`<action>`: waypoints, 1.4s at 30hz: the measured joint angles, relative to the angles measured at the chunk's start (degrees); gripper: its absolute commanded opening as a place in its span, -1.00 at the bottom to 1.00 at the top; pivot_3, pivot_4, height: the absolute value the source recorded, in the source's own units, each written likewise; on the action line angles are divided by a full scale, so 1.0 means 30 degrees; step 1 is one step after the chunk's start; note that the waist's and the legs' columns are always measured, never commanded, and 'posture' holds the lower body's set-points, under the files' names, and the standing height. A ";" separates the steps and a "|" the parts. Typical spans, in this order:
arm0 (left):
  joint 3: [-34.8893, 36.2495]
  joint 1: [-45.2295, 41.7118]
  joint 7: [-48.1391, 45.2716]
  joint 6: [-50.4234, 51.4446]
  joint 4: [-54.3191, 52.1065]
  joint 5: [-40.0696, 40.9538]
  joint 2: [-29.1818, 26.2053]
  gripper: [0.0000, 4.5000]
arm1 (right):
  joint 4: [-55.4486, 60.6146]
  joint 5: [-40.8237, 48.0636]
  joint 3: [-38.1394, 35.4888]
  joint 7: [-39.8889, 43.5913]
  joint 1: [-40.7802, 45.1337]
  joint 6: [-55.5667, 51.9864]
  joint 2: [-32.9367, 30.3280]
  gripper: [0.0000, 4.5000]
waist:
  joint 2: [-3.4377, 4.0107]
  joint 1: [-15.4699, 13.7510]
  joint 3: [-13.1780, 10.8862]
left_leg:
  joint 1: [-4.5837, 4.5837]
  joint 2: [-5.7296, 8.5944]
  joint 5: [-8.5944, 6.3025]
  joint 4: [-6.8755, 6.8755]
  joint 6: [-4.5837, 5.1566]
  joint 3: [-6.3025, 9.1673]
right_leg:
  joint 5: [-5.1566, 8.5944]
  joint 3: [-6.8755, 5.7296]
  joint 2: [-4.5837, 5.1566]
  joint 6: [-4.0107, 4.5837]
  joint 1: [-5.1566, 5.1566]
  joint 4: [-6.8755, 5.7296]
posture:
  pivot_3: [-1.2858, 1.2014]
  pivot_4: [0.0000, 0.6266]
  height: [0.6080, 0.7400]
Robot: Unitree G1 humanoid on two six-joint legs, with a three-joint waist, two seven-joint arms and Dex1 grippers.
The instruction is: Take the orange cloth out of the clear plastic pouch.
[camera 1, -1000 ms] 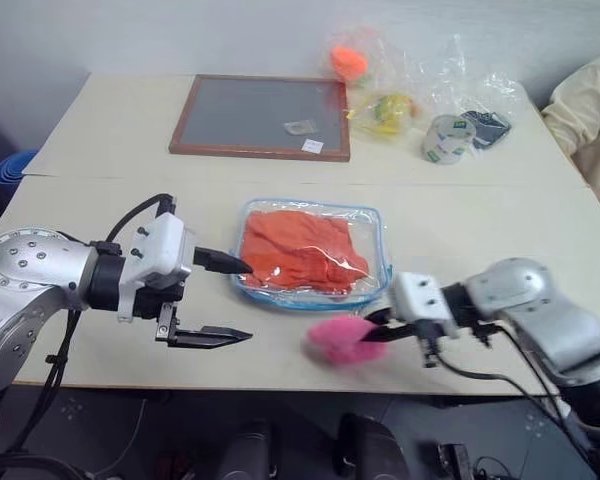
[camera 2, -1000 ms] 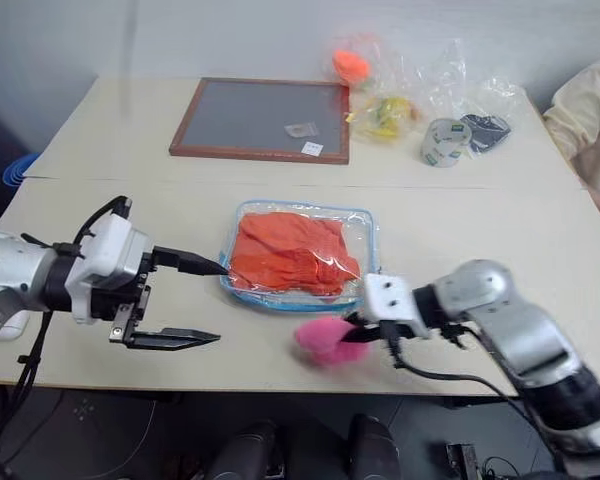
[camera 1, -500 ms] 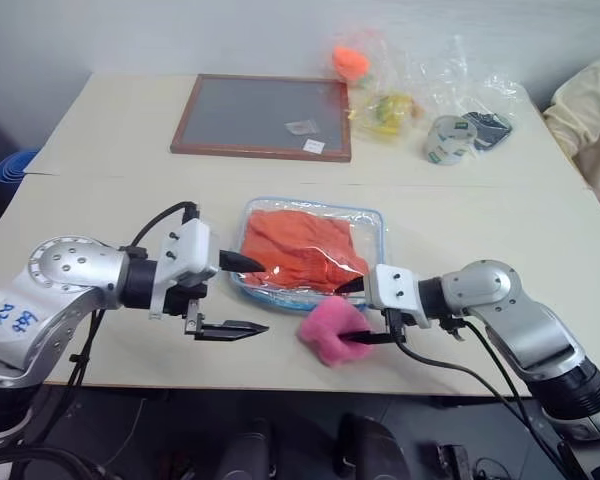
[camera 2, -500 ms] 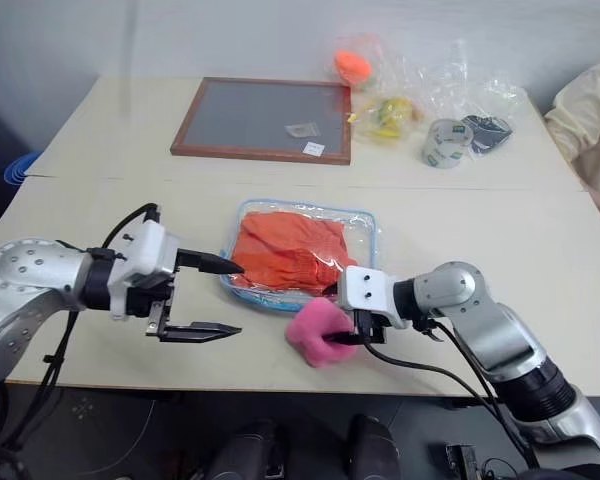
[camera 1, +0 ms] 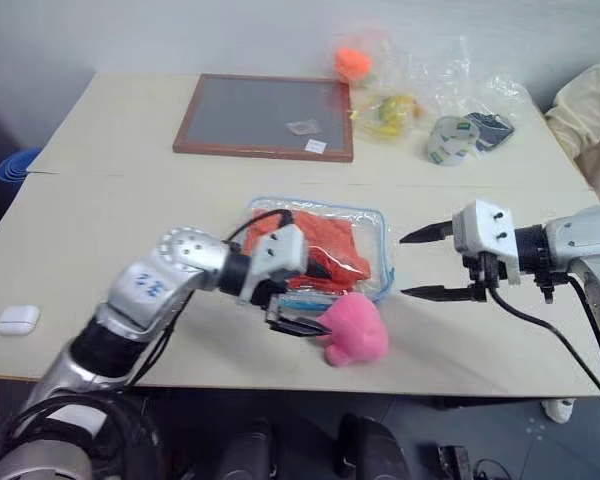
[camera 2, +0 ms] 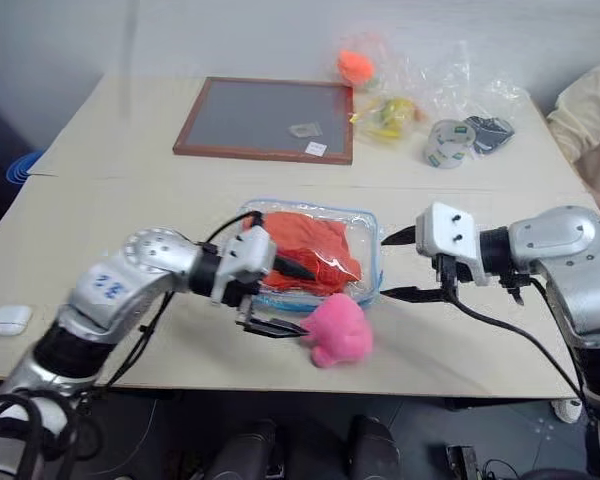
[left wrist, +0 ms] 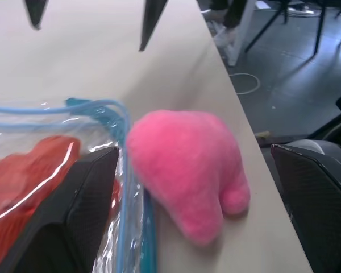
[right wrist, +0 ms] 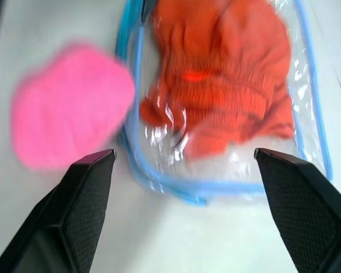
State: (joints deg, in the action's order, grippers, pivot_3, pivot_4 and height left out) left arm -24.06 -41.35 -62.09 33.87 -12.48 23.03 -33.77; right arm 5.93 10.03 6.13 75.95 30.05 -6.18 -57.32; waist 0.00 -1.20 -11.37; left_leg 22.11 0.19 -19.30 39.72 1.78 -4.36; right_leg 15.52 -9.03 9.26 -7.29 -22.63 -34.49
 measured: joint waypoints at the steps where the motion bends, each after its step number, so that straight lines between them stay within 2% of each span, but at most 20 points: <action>1: -0.0367 -0.0262 -0.0029 -0.0157 0.0434 -0.0358 0.0502 1.00 | -0.0683 -0.0760 0.0502 0.0000 0.0029 0.1300 0.0112 0.81 | 0.0000 -0.0009 0.0000 | 0.0006 -0.0003 0.0001 0.0003 -0.0001 -0.0004 | 0.0000 -0.0004 0.0000 0.0000 -0.0002 0.0000 | 0.03 -0.52 1.00; 5: -0.2006 -0.0994 -0.0151 -0.1187 0.2098 -0.2302 0.1747 1.00 | -0.2557 -0.2794 0.2332 -0.0100 0.0948 0.5320 0.1480 0.81 | 0.0001 0.0022 0.0000 | 0.0006 -0.0007 0.0002 0.0018 -0.0001 -0.0006 | 0.0000 0.0001 0.0000 0.0000 -0.0002 -0.0011 | 0.03 -0.52 1.00; 7: -0.2251 -0.0975 -0.0181 -0.1382 0.2636 -0.3027 0.1928 0.83 | -0.3312 -0.3152 0.2512 -0.0269 0.1485 0.5916 0.2190 0.64 | 0.0002 0.0002 -0.0001 | 0.0021 -0.0016 0.0002 0.0039 -0.0001 0.0009 | 0.0000 -0.0009 0.0000 0.0000 -0.0002 -0.0013 | 0.03 -0.52 1.00; 11: -0.2259 -0.0948 -0.0134 -0.1554 0.2976 -0.3946 0.1956 0.39 | -0.4116 -0.3350 0.2863 -0.0316 0.2273 0.6543 0.2964 0.16 | 0.0002 -0.0082 -0.0001 | 0.0033 -0.0037 0.0001 0.0072 0.0001 0.0085 | 0.0000 -0.0024 0.0009 0.0000 0.0012 -0.0018 | 0.03 -0.52 1.00; 16: -0.1855 -0.0653 -0.0152 -0.1155 0.2842 -0.4046 0.1904 -0.24 | -0.4984 -0.3520 0.3132 -0.0138 0.2308 0.7362 0.3332 -0.61 | 0.0001 -0.0082 -0.0001 | 0.0031 -0.0038 -0.0003 0.0092 0.0013 0.0174 | -0.0002 -0.0033 0.0026 -0.0002 0.0026 -0.0032 | 0.03 -0.52 1.00; 20: -0.1217 -0.0450 0.0051 -0.0506 0.2426 -0.3950 0.1897 -0.60 | -0.5156 -0.3502 0.3132 -0.0008 0.2351 0.7536 0.3439 -1.00 | 0.0002 -0.0042 -0.0001 | 0.0031 -0.0038 -0.0003 0.0091 0.0013 0.0197 | -0.0002 -0.0029 0.0025 -0.0002 0.0022 -0.0034 | 0.03 -0.52 1.00; 23: -0.0186 0.0357 0.0709 0.0453 0.1081 -0.3739 0.1719 -0.92 | -0.5466 -0.3498 0.3133 0.0127 0.2488 0.7944 0.3532 -1.00 | 0.0003 -0.0030 -0.0001 | 0.0030 -0.0068 -0.0003 0.0088 0.0012 0.0212 | -0.0002 -0.0027 0.0024 -0.0002 0.0020 -0.0035 | 0.03 -0.52 1.00; 27: 0.2103 0.2463 0.1671 0.2144 -0.1324 -0.2947 0.0160 -0.92 | -0.6259 -0.3775 0.3131 -0.0233 0.2939 0.8620 0.3664 -1.00 | 0.0006 0.0123 -0.0004 | 0.0022 -0.0100 -0.0003 0.0080 0.0011 0.0218 | -0.0001 -0.0022 0.0024 0.0000 0.0016 -0.0043 | 0.03 -0.52 1.00; 33: 0.8816 0.7901 0.2544 0.4782 -0.4446 -0.0836 -0.3389 -0.92 | -0.7563 -0.3849 0.3041 -0.0096 0.3149 1.0482 0.3214 -1.00 | 0.0014 0.0284 -0.0009 | 0.0023 -0.0092 -0.0003 0.0082 0.0009 0.0242 | 0.0001 -0.0029 0.0046 0.0003 0.0028 -0.0029 | 0.03 -0.52 1.00; 38: 1.2971 1.0926 0.2791 0.4836 -0.4026 -0.0404 -0.5265 -0.92 | -0.8138 -0.3196 0.2873 0.0334 0.2981 1.1266 0.2600 -1.00 | 0.0019 0.0135 -0.0012 | 0.0020 -0.0085 -0.0004 0.0082 0.0008 0.0244 | 0.0002 -0.0032 0.0052 0.0003 0.0029 -0.0028 | 0.03 -0.52 1.00; 42: 1.4950 1.1060 0.2855 0.4829 -0.2710 0.0341 -0.5532 -0.92 | -0.8139 -0.2396 0.2622 0.0708 0.2673 1.1099 0.2531 -1.00 | 0.0019 0.0093 -0.0011 | 0.0016 -0.0083 -0.0005 0.0082 0.0007 0.0239 | 0.0001 -0.0027 0.0054 0.0003 0.0030 -0.0029 | 0.03 -0.52 1.00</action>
State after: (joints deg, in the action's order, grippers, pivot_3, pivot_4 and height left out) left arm 20.79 -8.17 -53.53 48.35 -20.61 24.06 -50.37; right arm -18.49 2.84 14.00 78.08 38.07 27.12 -49.73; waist 0.06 -0.92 -11.40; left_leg 22.16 -0.06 -19.32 39.97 1.80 -3.64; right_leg 15.52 -9.11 9.42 -7.28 -22.54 -34.57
